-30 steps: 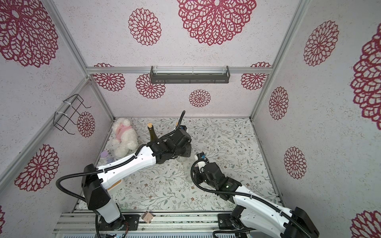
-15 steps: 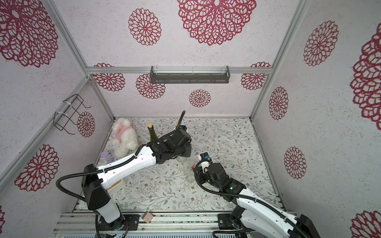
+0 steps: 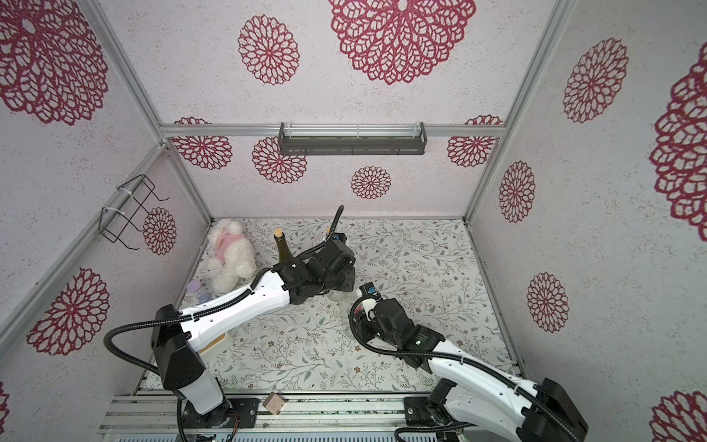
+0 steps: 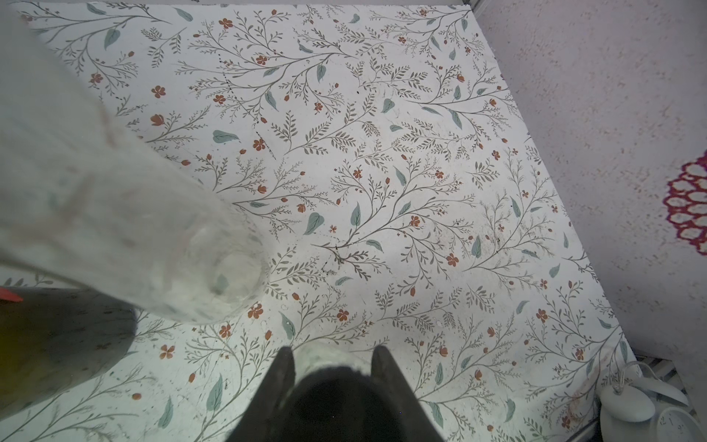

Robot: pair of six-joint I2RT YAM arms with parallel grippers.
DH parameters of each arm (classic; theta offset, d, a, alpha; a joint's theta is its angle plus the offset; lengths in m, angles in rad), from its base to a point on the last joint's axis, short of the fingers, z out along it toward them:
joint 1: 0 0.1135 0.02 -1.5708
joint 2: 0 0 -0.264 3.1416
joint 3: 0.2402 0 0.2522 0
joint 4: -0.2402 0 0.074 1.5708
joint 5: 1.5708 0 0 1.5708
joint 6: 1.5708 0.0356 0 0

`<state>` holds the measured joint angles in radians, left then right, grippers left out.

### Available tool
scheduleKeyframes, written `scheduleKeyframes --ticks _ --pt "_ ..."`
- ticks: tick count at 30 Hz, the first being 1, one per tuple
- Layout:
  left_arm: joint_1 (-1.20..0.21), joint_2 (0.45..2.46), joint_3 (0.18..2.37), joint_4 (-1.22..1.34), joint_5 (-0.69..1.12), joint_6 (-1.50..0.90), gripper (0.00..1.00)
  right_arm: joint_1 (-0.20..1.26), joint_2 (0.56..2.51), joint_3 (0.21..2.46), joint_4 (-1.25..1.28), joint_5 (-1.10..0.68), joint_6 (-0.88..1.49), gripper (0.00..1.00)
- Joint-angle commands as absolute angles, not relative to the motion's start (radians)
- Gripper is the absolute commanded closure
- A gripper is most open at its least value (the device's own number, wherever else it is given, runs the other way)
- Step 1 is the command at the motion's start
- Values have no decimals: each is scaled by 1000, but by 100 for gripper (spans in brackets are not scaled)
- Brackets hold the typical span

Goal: Remove the label from the bottle
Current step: Tear open the label from the bottle.

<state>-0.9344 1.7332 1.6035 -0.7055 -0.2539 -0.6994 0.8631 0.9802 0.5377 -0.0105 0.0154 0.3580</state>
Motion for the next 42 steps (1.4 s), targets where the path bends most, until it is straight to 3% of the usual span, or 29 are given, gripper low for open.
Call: scheduleKeyframes --ticks 1,8,15,42 --pt "-943 1711 1597 -698 -266 -709 76 871 989 572 20 51 349 66" --pt "-943 1711 1597 -696 -262 -707 76 872 1009 574 27 72 367 76" --pt "-943 1713 1603 -701 -262 -702 76 872 999 566 35 85 375 100" --pt "-942 1717 1611 -713 -258 -684 76 760 890 465 25 -17 413 100"
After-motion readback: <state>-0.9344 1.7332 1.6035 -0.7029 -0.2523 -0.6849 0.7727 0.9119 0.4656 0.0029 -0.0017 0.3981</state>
